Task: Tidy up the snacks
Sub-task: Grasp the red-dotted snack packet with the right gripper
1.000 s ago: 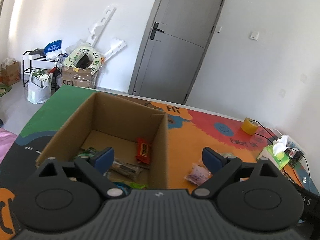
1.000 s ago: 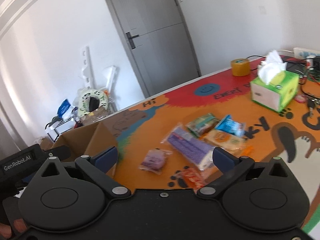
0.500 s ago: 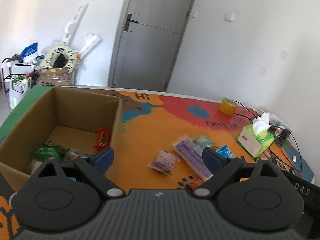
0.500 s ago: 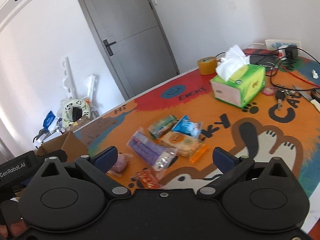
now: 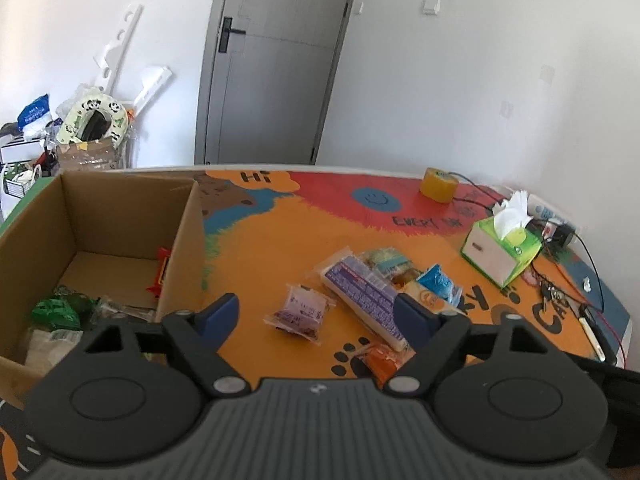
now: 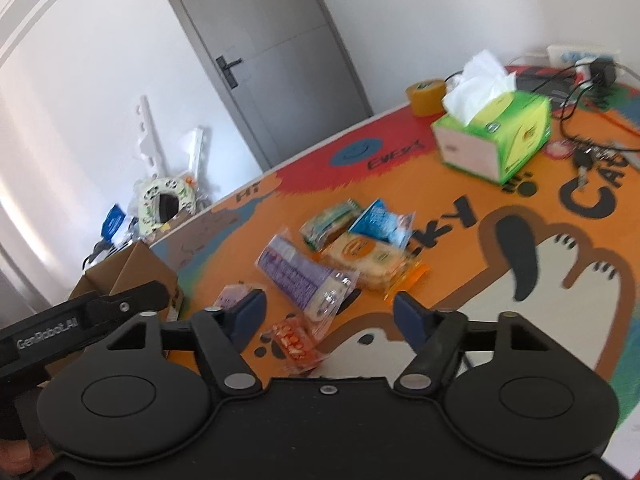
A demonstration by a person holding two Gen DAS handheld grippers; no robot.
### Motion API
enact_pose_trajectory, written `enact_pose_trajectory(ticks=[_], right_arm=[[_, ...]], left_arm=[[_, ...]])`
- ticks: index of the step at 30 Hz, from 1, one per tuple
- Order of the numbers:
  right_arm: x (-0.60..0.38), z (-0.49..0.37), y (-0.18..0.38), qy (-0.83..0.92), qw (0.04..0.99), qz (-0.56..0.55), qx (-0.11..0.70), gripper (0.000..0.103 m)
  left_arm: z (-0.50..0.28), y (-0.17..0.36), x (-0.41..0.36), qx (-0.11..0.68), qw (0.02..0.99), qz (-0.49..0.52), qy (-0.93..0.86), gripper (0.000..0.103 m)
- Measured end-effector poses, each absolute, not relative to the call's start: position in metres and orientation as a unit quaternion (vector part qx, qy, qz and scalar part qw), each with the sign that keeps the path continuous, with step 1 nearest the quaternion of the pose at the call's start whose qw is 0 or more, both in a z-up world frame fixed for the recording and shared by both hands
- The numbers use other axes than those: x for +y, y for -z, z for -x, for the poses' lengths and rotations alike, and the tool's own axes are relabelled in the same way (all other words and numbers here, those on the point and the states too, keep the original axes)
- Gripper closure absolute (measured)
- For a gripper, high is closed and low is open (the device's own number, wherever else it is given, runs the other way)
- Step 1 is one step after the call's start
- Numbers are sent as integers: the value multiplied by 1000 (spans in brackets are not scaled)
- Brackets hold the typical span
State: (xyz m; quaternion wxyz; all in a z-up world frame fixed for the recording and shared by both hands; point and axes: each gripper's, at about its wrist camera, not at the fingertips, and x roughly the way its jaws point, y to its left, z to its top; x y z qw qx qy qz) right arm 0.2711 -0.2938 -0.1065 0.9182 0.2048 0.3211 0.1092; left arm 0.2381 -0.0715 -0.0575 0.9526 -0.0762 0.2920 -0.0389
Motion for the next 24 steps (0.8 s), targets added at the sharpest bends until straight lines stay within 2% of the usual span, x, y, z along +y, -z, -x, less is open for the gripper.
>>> enact_pose_trajectory(ticks=[4, 6, 9, 18, 22, 24], right_arm=[[-286, -277, 112, -121, 912, -205, 334, 46], [-283, -281, 115, -129, 906, -213, 343, 51], [-276, -288, 119, -135, 902, -213, 352, 57], [-257, -303, 136, -142, 895, -197, 374, 58], [-259, -303, 141, -146, 893, -199, 376, 70], [-265, -302, 142, -147, 892, -206, 375, 79]], left_arm=[[-243, 62, -73, 298, 951, 69, 41, 32], [-246, 65, -73, 303, 950, 66, 39, 39], [-250, 68, -71, 308, 948, 68, 39, 43], [-264, 78, -75, 316, 946, 63, 38, 44], [-272, 84, -77, 324, 943, 61, 39, 44], [-276, 88, -79, 327, 942, 59, 37, 44]])
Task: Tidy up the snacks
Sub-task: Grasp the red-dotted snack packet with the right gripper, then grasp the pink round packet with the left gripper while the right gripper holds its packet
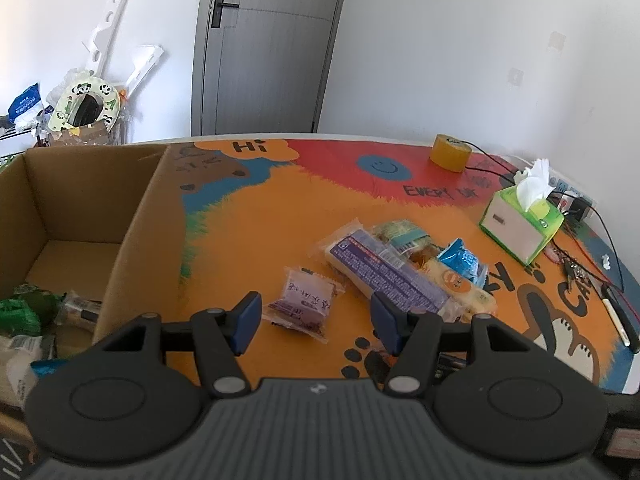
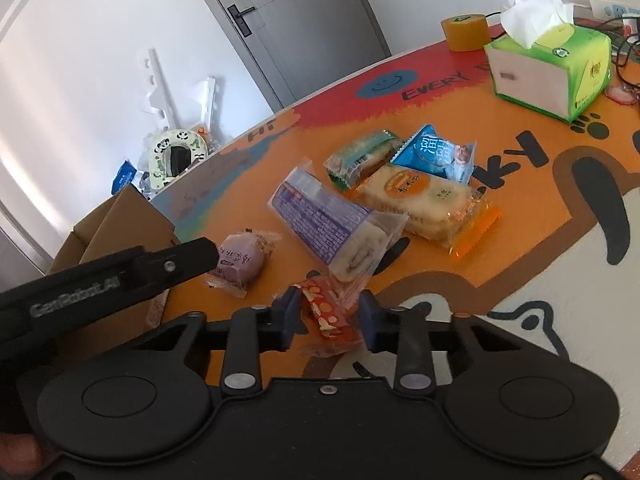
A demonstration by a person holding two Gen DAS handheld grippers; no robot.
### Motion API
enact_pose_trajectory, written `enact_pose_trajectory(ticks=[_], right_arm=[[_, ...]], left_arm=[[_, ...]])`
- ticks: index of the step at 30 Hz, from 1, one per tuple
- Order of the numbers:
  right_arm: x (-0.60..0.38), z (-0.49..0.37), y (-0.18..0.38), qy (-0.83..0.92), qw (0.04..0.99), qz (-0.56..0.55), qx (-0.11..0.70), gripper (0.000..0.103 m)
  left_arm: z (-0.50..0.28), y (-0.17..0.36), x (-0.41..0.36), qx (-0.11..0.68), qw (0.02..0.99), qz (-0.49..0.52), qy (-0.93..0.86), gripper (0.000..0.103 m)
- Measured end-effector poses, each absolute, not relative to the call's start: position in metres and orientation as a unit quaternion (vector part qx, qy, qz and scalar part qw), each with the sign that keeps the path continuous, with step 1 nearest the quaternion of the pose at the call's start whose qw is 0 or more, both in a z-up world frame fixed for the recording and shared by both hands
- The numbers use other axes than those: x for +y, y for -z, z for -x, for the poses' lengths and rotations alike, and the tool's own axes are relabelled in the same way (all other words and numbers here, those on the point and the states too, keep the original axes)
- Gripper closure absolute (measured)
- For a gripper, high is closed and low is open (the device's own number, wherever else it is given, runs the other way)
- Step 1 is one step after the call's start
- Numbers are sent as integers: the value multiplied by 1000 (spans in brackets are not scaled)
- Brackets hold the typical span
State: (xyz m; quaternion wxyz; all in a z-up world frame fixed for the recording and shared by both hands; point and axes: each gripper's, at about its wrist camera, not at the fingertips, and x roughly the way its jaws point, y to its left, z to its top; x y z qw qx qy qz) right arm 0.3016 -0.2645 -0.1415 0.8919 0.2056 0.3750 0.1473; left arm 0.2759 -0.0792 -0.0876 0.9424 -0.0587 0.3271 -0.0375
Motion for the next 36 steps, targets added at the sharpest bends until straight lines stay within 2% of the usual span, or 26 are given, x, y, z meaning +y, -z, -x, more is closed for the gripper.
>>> enact_pose_trajectory(ticks=[24, 32, 35, 36], right_arm=[[-333, -269, 144, -46, 907, -232, 349, 83], [-329, -271, 148, -40, 910, -223, 347, 79], [-326, -271, 147, -39, 913, -213, 346, 79], [-326, -272, 147, -38, 913, -213, 346, 79]], left_arm=[[-314, 121, -103, 328, 945, 17, -1, 43], [-320, 133, -102, 335, 942, 3, -5, 42], [-317, 135, -102, 329, 944, -1, -8, 46], [-316, 135, -102, 327, 945, 0, -9, 51]])
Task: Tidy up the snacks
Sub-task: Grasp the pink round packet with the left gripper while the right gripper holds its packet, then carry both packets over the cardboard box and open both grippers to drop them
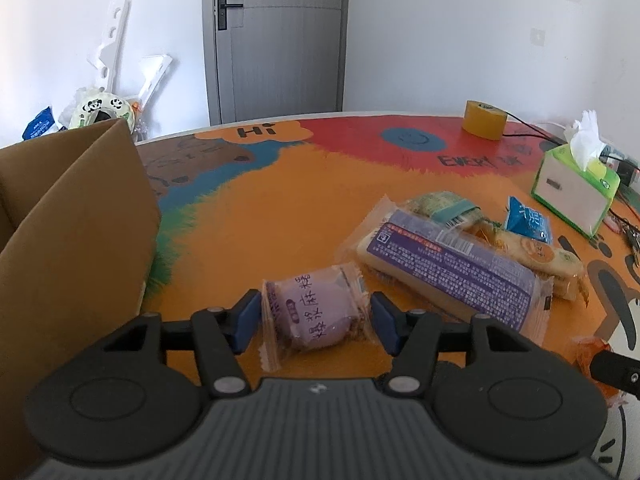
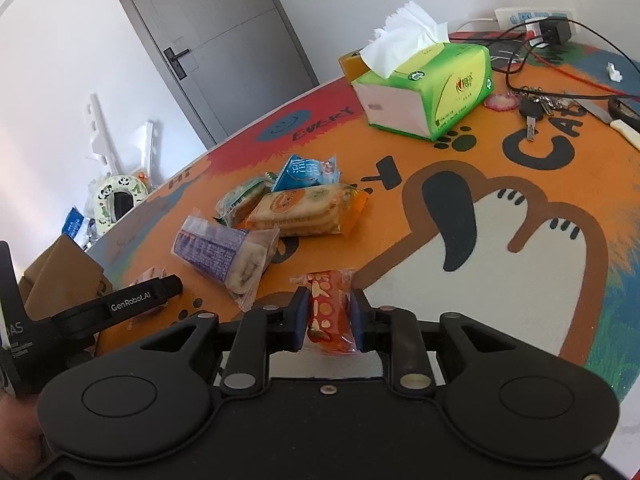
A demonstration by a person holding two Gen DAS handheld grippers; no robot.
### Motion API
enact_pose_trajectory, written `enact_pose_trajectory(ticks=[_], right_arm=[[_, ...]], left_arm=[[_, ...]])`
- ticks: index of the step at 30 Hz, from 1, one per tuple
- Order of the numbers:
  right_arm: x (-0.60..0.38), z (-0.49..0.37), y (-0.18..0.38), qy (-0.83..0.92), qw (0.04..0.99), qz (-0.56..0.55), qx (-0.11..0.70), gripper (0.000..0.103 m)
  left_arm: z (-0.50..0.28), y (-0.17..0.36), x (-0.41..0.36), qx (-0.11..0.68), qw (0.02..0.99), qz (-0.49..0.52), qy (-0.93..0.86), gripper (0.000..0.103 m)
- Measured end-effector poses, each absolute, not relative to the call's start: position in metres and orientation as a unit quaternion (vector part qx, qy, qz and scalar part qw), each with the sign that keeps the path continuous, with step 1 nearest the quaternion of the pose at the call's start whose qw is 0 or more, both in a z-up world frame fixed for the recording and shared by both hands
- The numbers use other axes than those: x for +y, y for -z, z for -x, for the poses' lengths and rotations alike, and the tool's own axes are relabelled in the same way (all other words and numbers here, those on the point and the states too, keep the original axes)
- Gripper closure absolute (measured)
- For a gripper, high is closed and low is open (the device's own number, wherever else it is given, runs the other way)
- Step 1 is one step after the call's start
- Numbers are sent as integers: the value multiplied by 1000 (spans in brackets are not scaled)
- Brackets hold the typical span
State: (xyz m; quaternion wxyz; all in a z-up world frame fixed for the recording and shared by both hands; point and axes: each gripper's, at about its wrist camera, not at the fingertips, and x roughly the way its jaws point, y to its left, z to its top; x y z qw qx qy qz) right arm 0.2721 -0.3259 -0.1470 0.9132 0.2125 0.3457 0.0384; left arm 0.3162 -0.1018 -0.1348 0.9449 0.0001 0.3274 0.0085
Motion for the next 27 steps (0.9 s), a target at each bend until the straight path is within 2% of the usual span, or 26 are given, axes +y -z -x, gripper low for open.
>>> enact_pose_trajectory(ticks=[5, 8, 17, 20, 27], right_arm=[[-324, -271, 147, -39, 915, -207, 343, 78], [-322, -272, 147, -44, 916, -204, 342, 73], [-314, -273, 145, -43, 921, -182, 341, 69], [-317, -272, 145, -42, 919, -191, 344, 82], [-324, -261, 139, -30, 918, -212, 334, 83]], left_arm=[[-310, 132, -101, 328, 945, 10, 7, 58], [-305, 131, -103, 328, 944, 13, 14, 59], [-290, 123, -107, 329, 943, 27, 36, 59], [-284, 119, -108, 328, 943, 31, 42, 59], [-266, 101, -104, 308, 949, 36, 52, 59]])
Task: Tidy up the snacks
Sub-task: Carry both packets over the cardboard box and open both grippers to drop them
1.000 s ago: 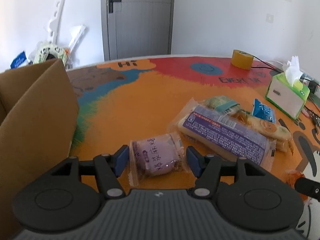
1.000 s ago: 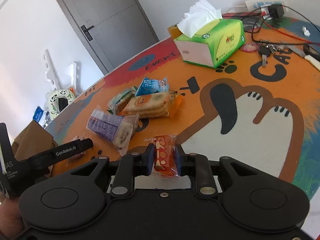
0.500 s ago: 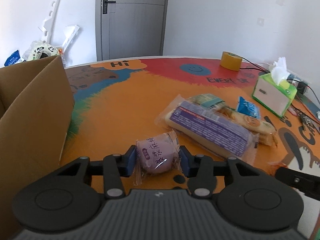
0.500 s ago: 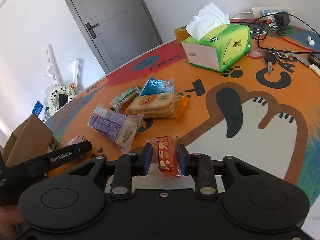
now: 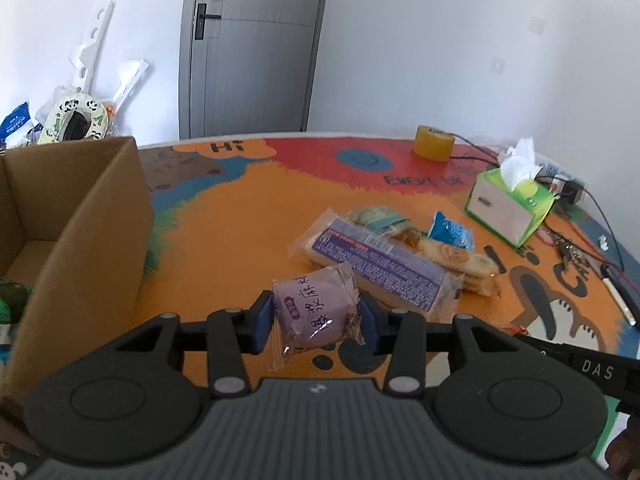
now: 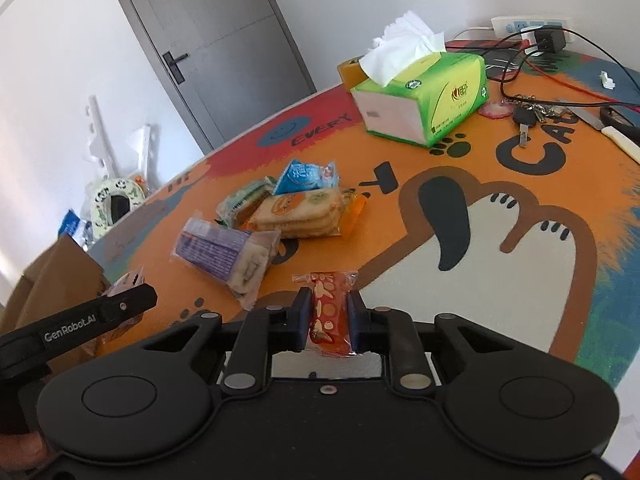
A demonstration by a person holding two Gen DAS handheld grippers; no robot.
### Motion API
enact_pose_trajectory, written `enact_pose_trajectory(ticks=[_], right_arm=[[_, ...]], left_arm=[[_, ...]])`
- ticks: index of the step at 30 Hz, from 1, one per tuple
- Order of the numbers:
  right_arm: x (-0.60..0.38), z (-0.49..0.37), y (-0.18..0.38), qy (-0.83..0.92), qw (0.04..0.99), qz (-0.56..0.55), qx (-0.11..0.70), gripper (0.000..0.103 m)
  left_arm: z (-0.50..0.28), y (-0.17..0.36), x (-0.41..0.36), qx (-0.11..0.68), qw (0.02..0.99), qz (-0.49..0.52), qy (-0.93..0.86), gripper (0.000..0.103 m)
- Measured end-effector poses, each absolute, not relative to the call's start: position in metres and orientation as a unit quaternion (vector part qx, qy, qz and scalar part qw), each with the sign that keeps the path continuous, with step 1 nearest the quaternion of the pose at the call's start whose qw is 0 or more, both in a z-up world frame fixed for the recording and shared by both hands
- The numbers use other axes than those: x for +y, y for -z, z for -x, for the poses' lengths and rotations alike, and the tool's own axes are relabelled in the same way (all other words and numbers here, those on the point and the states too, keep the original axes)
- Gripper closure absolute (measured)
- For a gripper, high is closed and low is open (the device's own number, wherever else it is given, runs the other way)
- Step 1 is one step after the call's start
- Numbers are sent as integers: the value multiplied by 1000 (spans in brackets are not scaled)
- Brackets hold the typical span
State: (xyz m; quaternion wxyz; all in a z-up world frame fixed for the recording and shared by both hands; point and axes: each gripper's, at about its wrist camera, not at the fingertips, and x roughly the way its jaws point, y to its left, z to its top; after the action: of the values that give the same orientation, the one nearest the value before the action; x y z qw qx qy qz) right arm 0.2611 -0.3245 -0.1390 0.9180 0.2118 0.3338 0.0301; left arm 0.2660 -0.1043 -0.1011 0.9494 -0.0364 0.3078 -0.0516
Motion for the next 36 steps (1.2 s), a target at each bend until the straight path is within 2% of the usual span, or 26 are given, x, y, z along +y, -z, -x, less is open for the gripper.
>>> enact_pose_trajectory(ticks=[36], right_arm=[[-232, -261, 55, -118, 942, -164, 266, 83]], left_arm=[[-223, 29, -11, 226, 970, 88, -2, 59]])
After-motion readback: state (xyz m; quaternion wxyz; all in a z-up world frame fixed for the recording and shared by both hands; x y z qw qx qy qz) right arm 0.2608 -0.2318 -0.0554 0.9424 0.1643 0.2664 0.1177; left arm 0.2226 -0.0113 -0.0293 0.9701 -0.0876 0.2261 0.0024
